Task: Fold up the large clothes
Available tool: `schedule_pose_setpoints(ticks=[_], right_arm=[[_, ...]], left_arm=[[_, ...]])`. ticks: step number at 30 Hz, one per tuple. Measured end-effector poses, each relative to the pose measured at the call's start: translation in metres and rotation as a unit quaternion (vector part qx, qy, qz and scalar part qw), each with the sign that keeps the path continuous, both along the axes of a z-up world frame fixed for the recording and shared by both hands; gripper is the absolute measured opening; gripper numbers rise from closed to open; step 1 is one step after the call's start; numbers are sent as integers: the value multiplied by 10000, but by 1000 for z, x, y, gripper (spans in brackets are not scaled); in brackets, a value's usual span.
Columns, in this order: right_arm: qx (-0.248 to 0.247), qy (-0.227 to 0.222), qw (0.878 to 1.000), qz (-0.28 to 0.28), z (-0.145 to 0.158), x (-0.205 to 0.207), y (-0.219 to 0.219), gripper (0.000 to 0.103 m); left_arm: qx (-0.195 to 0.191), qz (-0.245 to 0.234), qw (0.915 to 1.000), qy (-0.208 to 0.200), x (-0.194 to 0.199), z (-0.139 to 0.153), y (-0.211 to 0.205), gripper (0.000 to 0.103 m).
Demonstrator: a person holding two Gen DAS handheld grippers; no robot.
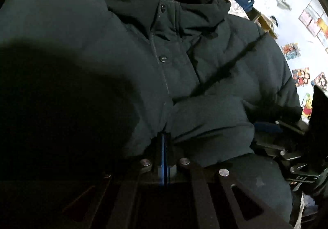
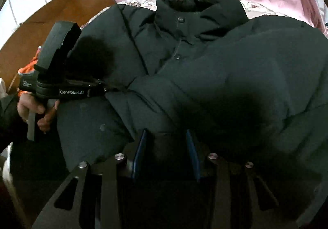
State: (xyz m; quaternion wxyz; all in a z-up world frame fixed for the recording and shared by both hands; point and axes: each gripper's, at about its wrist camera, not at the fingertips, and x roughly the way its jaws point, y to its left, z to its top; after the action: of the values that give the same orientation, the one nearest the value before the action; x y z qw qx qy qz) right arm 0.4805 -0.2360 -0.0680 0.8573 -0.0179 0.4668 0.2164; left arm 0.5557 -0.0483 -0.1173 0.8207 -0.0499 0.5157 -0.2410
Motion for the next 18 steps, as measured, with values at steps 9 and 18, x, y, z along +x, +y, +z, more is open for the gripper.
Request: schedule_pose_setpoints(ticks=[9,18], right_arm=[[47,-741,9971,-159,59,-12,-23,51],[745,-580,9896,-1090,119,91,-79,78]], left_arm=[[-414,143,9987,-266,7,61,25,2],[249,852,9886,-1218,95,121,39,88]])
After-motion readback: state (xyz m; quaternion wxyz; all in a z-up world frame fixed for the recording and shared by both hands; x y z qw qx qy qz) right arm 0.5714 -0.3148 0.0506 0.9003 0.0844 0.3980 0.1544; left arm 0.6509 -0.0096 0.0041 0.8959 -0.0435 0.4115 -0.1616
